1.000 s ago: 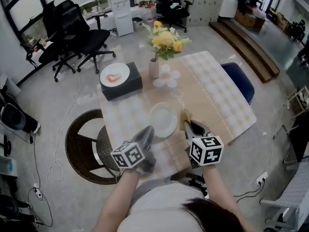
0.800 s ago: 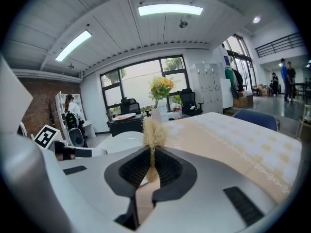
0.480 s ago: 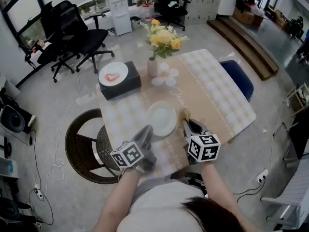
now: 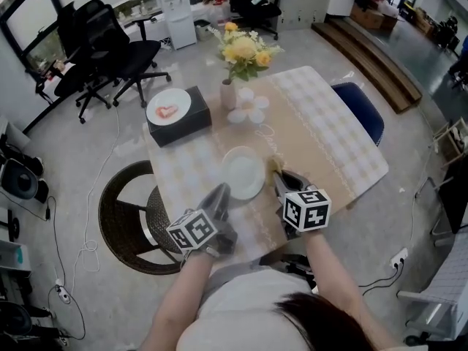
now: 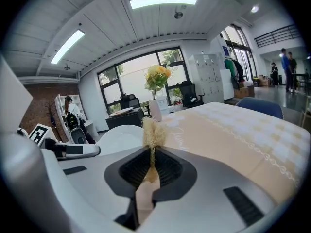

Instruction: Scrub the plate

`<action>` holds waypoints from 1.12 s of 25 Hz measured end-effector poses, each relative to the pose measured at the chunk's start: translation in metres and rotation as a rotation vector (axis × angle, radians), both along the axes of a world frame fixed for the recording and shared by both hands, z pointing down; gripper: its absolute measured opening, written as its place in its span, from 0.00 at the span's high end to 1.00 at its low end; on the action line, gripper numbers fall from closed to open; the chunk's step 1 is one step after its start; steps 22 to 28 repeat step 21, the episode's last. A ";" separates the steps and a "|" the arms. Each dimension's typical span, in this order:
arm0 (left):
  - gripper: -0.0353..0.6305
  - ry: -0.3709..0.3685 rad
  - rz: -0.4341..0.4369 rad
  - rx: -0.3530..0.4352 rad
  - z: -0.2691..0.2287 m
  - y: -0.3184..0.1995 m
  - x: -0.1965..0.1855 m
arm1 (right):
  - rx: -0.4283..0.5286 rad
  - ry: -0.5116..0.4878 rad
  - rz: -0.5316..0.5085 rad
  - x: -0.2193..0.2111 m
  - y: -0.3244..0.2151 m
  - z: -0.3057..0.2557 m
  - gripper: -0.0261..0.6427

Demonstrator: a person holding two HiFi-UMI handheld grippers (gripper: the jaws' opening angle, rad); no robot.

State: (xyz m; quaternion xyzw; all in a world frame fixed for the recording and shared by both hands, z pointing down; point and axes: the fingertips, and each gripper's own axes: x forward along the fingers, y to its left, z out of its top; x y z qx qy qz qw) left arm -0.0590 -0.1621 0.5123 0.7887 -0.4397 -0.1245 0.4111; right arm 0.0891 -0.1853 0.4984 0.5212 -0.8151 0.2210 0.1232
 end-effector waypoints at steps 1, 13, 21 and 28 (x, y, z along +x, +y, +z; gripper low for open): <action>0.92 0.006 -0.004 -0.004 0.000 0.000 -0.001 | 0.000 0.001 -0.005 -0.001 0.000 0.000 0.91; 0.92 0.006 -0.009 0.001 0.000 -0.001 -0.002 | 0.011 0.007 -0.068 -0.011 0.002 0.003 0.91; 0.92 -0.001 -0.009 0.000 -0.002 0.001 -0.001 | 0.003 0.022 -0.083 -0.011 0.005 0.003 0.91; 0.92 -0.001 -0.009 0.000 -0.002 0.001 -0.001 | 0.003 0.022 -0.083 -0.011 0.005 0.003 0.91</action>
